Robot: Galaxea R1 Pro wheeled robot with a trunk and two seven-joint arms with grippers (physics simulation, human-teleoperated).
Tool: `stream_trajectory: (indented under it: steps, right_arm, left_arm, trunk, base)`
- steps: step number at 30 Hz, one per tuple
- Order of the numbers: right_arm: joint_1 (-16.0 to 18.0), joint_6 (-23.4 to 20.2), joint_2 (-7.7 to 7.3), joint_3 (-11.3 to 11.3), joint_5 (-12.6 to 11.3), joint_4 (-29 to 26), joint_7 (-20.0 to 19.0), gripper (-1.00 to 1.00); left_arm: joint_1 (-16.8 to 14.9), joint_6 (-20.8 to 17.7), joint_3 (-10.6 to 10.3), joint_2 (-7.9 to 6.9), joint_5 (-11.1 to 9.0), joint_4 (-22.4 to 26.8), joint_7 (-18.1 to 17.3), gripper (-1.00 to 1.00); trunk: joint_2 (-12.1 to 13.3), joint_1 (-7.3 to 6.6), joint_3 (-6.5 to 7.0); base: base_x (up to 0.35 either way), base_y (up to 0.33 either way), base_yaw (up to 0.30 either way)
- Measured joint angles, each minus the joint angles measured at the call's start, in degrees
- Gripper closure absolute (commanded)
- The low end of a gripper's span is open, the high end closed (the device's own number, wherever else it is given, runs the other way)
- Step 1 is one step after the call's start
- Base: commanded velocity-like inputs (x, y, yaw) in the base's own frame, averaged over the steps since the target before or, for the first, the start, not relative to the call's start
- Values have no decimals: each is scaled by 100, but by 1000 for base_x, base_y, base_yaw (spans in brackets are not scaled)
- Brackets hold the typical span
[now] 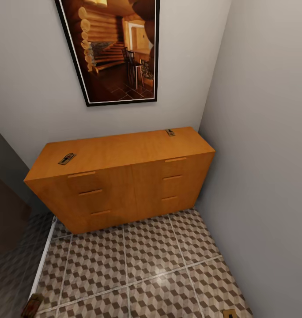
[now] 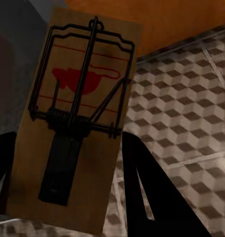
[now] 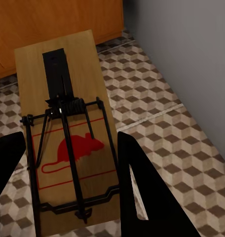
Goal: Take the four mousetraps from the cabinet in the bathroom and place them on the bathroom floor. Make sure all four end up on the same floor surface, and ensure that at least two of them are either under or directly next to the same bathroom sink.
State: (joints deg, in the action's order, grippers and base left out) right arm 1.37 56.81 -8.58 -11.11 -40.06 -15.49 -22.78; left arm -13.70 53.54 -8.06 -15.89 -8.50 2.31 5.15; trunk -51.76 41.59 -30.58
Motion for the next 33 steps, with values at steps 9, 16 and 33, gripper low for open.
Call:
stream_trajectory:
  steps: [9, 16, 33]
  right_arm:
    - [0, 2, -10, 0, 12, -309, 14, 100]
    - [-1, 38, -27, 4, 15, -528, 122, 100]
    - [0, 38, 10, 10, -3, -79, 414, 100]
  left_arm:
    - [439, 618, -36, 463, 95, -608, -704, 100]
    - [471, 618, 5, 868, 54, -589, -749, 100]
    - [473, 618, 23, 837, 15, -623, -716, 100]
  trunk:
    - [0, 0, 1]
    - [0, 0, 1]
    - [0, 0, 1]
  base:
    - [0, 0, 0]
    - [0, 0, 0]
    - [0, 0, 0]
